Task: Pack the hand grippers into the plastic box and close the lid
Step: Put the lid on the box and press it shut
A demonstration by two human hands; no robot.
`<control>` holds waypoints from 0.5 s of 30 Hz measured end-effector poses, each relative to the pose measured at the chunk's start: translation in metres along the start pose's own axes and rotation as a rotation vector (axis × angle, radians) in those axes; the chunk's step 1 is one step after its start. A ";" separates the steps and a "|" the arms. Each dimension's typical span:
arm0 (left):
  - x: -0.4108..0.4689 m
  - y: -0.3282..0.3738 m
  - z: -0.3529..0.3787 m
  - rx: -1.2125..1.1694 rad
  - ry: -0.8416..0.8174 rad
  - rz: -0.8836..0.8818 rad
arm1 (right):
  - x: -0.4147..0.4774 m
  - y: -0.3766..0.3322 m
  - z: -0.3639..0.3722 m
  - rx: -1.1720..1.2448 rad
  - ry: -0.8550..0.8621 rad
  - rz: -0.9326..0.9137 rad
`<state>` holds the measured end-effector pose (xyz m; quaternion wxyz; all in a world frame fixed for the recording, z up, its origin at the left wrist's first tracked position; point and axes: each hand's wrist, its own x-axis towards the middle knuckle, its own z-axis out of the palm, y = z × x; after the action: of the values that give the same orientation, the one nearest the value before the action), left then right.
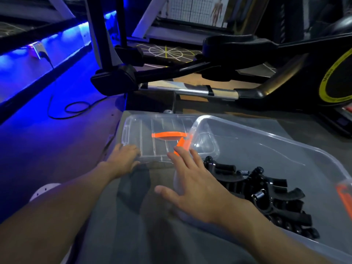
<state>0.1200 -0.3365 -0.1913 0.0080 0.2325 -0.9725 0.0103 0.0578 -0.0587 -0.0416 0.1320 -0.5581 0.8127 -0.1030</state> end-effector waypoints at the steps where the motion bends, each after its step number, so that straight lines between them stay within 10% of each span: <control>1: -0.008 -0.001 0.000 0.000 0.022 0.033 | 0.000 0.001 0.000 0.002 -0.003 0.000; 9: -0.035 -0.008 -0.076 -0.417 0.356 -0.237 | 0.002 0.003 0.003 0.018 0.058 -0.008; 15: -0.062 -0.002 -0.155 -0.561 0.454 -0.128 | -0.023 -0.006 -0.019 0.004 0.223 -0.031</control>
<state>0.1776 -0.3063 -0.0379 0.2876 0.2735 -0.8944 -0.2062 0.0643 -0.0387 -0.0192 0.0402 -0.5556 0.8132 -0.1684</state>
